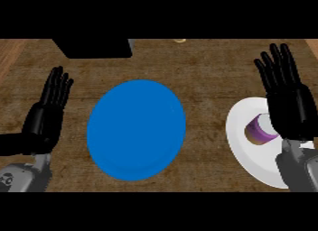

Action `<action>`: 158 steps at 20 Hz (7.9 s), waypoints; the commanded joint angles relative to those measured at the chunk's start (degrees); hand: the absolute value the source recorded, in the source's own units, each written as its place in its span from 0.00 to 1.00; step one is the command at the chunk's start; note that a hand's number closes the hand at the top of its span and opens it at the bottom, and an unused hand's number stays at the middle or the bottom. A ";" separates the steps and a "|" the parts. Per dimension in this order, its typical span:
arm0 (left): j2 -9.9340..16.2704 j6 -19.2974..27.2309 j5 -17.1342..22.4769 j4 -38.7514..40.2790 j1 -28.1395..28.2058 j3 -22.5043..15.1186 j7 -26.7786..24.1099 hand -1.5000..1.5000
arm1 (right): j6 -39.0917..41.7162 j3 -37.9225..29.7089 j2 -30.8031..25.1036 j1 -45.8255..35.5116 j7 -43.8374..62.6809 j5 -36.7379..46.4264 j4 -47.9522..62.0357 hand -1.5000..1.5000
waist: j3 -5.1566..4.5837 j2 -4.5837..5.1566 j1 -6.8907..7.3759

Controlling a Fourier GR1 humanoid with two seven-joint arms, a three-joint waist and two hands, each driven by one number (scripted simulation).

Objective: Pick the can from the plate and place it in the plate

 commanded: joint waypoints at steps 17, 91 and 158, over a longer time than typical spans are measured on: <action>3.08 -8.51 -2.36 13.82 4.92 1.22 0.40 0.50 | -31.97 19.21 2.89 7.37 6.39 42.09 5.34 0.00 | -1.49 0.30 -0.67; -7.16 -16.25 -15.01 12.66 9.48 12.03 0.41 0.50 | 8.33 10.93 -8.73 26.99 21.32 73.20 -5.59 1.00 | -1.38 0.13 -1.27; -9.52 -19.89 -18.37 13.95 4.59 15.23 2.65 0.50 | -42.62 35.38 17.15 -26.02 46.13 57.93 27.22 0.00 | -1.33 0.72 1.31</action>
